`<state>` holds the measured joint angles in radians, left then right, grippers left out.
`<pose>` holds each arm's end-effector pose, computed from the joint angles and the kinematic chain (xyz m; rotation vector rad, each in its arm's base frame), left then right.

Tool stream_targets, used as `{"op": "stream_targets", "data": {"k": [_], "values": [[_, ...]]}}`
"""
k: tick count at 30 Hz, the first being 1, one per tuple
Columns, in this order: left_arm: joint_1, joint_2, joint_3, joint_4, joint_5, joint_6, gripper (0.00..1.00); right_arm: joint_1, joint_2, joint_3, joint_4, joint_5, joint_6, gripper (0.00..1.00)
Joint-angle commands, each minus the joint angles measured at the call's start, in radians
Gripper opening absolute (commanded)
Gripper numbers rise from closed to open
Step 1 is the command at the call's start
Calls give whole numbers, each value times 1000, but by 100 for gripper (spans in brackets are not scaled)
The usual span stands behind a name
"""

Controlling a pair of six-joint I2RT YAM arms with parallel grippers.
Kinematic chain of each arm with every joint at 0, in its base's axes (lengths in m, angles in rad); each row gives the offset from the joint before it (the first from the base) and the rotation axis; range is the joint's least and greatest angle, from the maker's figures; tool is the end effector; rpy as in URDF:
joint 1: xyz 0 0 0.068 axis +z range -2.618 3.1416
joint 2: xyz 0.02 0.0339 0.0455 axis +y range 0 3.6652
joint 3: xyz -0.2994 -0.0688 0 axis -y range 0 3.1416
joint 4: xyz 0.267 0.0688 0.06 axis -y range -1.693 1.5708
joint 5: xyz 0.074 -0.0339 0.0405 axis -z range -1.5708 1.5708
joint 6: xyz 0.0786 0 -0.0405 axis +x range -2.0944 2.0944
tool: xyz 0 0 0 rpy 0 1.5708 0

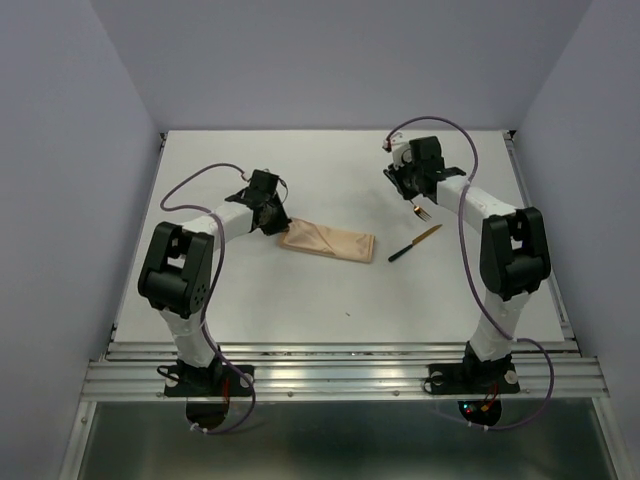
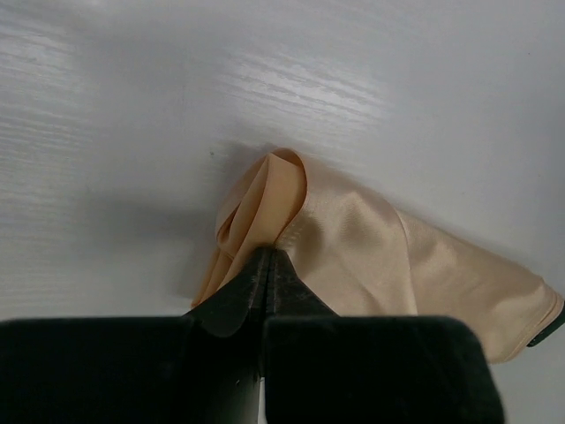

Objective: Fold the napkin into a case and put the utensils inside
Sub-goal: Pick up the fork from the corner of the board, then insert the fork into the folded napkin.

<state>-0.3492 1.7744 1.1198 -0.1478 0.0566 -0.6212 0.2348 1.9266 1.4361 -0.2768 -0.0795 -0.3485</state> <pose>0.4071 -0.1530 0.1821 -0.3027 2.4180 -0.5205 0.4826 0.1219 0.2155 -0.7092 2.2251 0.0363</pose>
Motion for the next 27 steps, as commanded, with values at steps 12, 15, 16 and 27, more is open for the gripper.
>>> {"op": "stream_targets", "data": {"k": [12, 15, 16, 27], "values": [[13, 65, 100, -18, 37, 43, 5, 265, -209, -181, -36, -85, -233, 1], [19, 36, 112, -33, 34, 46, 5, 290, -204, -203, -44, -92, -254, 1], [22, 20, 113, -44, 34, 46, 5, 300, -196, -207, -51, -91, -265, 1], [87, 11, 156, -85, 40, 60, 6, 340, -140, -168, -90, -123, -311, 1]]}}
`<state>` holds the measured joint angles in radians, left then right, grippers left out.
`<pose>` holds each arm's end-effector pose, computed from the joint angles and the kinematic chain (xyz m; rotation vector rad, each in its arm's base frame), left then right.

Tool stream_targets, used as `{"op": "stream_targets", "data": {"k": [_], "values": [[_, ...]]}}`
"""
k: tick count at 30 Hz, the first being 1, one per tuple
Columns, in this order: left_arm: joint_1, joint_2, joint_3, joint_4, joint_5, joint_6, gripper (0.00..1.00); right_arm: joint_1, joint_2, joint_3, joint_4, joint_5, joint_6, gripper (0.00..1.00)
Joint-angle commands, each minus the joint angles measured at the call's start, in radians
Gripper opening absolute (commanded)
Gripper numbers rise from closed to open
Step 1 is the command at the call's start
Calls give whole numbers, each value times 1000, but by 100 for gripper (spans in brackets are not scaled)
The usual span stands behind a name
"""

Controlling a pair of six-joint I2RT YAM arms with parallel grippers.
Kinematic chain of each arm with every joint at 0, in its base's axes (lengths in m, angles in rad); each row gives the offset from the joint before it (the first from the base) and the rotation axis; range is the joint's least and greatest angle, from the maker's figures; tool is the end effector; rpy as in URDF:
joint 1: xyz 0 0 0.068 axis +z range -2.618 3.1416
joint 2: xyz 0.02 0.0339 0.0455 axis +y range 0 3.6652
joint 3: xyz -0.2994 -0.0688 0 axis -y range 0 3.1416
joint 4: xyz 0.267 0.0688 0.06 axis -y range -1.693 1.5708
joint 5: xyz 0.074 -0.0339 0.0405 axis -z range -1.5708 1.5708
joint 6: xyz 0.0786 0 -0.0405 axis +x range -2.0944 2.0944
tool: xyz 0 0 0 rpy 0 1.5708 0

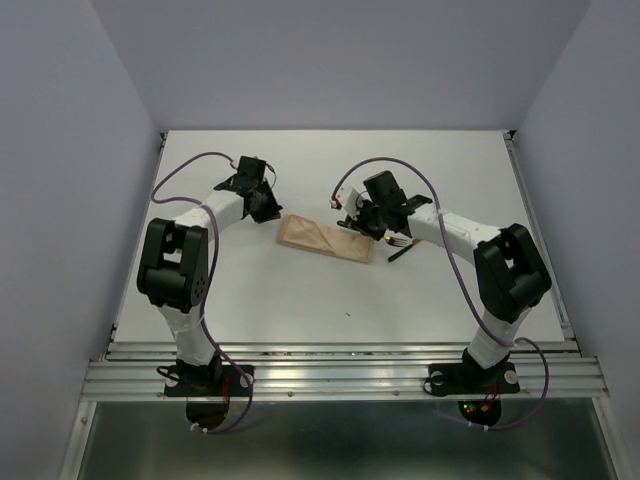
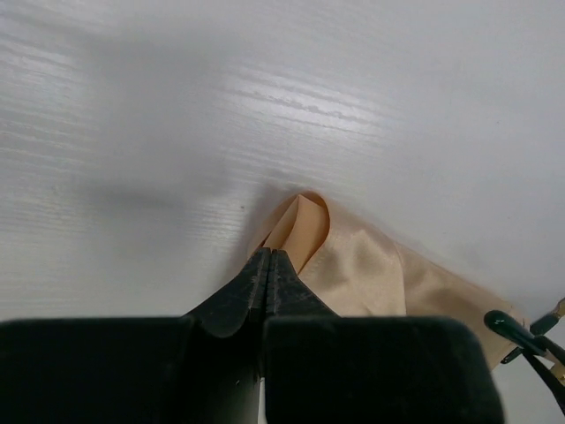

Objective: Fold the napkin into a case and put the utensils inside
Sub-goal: Insert the fork into the folded napkin.

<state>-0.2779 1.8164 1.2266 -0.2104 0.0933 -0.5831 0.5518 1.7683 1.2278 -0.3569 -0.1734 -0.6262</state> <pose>0.4347 -0.1316 0.1960 -0.3238 2.4080 -0.5142 0.3616 0.2385 0.2028 -1.4271 2.0015 0.1814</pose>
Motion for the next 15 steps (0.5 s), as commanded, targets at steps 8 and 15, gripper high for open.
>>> {"op": "stream_targets", "data": {"k": [8, 15], "values": [[17, 64, 83, -30, 2, 19, 5, 42, 77, 102, -48, -31, -53, 1], [16, 92, 77, -21, 16, 16, 5, 60, 137, 165, -85, -52, -61, 1]]}}
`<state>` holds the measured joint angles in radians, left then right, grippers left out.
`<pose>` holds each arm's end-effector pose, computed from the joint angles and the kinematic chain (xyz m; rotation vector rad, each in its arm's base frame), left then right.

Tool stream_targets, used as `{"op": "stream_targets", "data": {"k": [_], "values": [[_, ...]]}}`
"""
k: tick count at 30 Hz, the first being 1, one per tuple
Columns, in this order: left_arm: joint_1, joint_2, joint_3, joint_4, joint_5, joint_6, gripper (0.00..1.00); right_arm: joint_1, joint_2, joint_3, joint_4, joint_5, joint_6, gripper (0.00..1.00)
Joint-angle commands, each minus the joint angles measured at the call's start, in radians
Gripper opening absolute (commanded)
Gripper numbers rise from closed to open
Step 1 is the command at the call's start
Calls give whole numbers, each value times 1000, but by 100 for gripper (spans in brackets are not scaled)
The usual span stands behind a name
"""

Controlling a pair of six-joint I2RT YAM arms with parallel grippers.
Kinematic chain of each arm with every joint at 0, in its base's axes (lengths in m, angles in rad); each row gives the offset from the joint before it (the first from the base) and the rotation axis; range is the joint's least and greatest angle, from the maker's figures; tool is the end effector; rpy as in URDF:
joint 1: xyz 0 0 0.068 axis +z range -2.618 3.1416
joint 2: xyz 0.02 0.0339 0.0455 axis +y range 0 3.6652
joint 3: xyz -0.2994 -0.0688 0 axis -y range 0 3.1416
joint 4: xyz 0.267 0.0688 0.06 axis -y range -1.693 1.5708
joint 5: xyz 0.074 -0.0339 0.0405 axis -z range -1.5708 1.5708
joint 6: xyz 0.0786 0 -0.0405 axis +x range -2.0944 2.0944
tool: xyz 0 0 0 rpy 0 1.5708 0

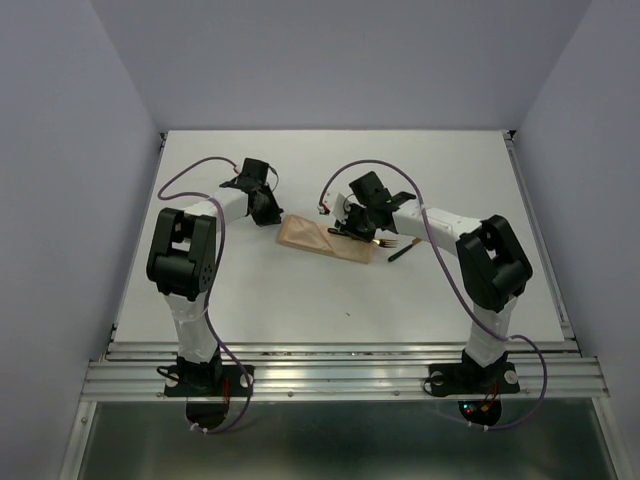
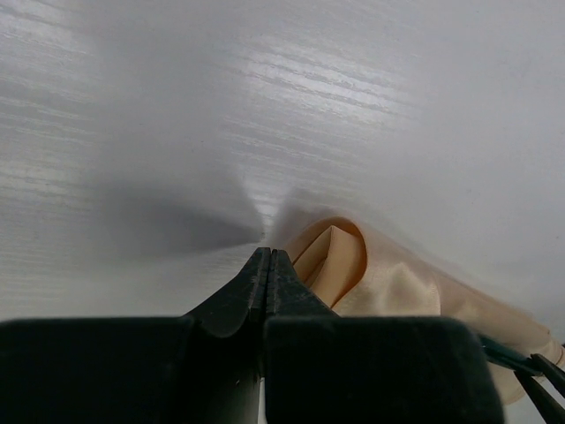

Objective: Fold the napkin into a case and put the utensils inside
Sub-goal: Insert the fork into the folded napkin.

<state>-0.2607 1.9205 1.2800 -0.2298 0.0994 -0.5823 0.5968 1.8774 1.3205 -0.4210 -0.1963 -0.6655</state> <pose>0.4527 -0.1288 0.1670 -0.3552 2.4732 -0.4868 0.3662 0.2674 0.1834 -1.5570 2.0011 0.2228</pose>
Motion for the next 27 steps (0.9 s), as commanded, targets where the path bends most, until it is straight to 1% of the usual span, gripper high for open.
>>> {"op": "stream_targets", "data": {"k": [1, 13, 27], "values": [[-2, -9, 25, 0, 13, 15, 5, 15, 32, 77, -22, -31, -23, 1], [-8, 5, 5, 26, 55, 10, 4, 34, 112, 137, -48, -41, -20, 1], [-20, 21, -5, 35, 71, 7, 4, 54, 166, 212, -45, -61, -13, 1]]}}
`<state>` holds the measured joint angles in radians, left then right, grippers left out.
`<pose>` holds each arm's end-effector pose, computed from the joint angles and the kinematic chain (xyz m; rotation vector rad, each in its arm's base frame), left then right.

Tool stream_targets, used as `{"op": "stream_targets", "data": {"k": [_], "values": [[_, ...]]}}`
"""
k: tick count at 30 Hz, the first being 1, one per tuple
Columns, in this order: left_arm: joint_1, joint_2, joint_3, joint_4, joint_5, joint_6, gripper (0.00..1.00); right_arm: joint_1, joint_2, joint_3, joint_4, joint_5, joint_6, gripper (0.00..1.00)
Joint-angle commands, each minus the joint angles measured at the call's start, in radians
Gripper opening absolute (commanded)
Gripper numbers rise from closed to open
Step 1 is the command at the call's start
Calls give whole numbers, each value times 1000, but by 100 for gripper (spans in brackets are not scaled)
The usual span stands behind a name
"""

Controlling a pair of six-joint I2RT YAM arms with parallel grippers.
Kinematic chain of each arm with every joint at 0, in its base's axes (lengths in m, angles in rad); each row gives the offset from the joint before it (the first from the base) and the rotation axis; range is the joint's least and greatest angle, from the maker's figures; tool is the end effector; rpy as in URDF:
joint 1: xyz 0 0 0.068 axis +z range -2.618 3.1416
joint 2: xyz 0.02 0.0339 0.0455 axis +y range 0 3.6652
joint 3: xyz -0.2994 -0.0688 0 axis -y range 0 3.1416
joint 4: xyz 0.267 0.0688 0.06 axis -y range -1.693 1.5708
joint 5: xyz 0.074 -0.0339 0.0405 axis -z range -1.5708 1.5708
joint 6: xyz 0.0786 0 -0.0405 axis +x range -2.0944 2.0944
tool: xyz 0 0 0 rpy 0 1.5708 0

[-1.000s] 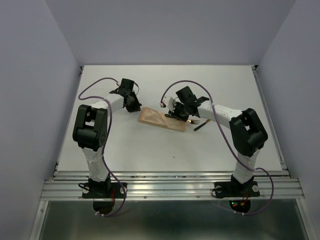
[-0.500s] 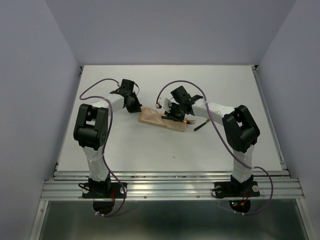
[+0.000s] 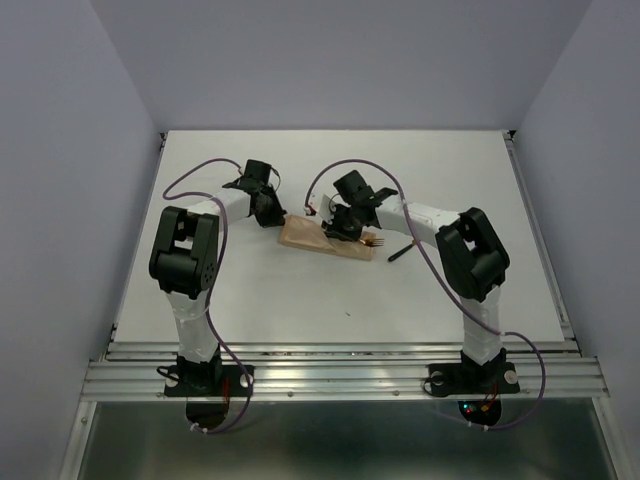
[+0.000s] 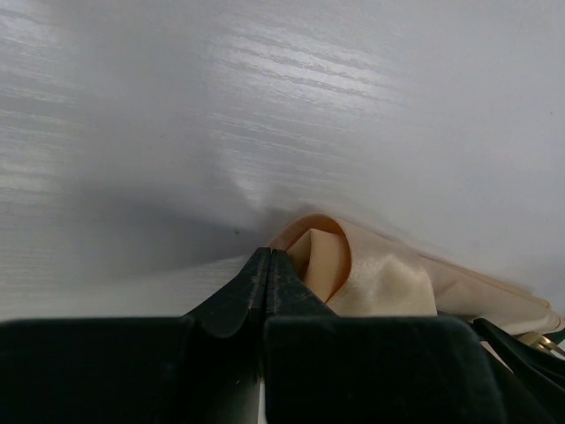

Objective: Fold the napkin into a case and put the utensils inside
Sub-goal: Insert the fork into the folded napkin.

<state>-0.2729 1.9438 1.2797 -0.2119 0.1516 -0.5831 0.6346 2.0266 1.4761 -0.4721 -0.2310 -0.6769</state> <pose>0.4527 -0.1390 0.1585 -0.3202 2.4952 -0.5517 0.3833 0.3045 0.1653 -1.6370 1.9901 0.2834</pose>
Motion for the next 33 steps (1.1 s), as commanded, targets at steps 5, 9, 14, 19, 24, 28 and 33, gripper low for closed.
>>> {"op": "stream_targets", "data": {"k": [5, 9, 14, 19, 24, 28, 33], "values": [[-11, 4, -2, 20, 23, 5, 4, 27, 32, 81, 10, -45, 2, 1], [-14, 10, 4, 19, 25, 5, 4, 27, 46, 92, 27, -59, 7, 1], [-15, 18, 13, 19, 32, 6, 4, 36, 66, 110, 26, -59, 2, 1], [-17, 26, 29, 16, 35, 12, 4, 36, 76, 127, 26, -54, -4, 1], [-17, 32, 27, 12, 40, 16, 4, 45, 81, 145, 27, -44, -16, 1], [-17, 41, 30, 12, 43, 17, 4, 45, 93, 161, 26, -39, -27, 1], [-17, 43, 35, 9, 45, 23, 4, 45, 110, 179, 23, -34, -35, 1]]}}
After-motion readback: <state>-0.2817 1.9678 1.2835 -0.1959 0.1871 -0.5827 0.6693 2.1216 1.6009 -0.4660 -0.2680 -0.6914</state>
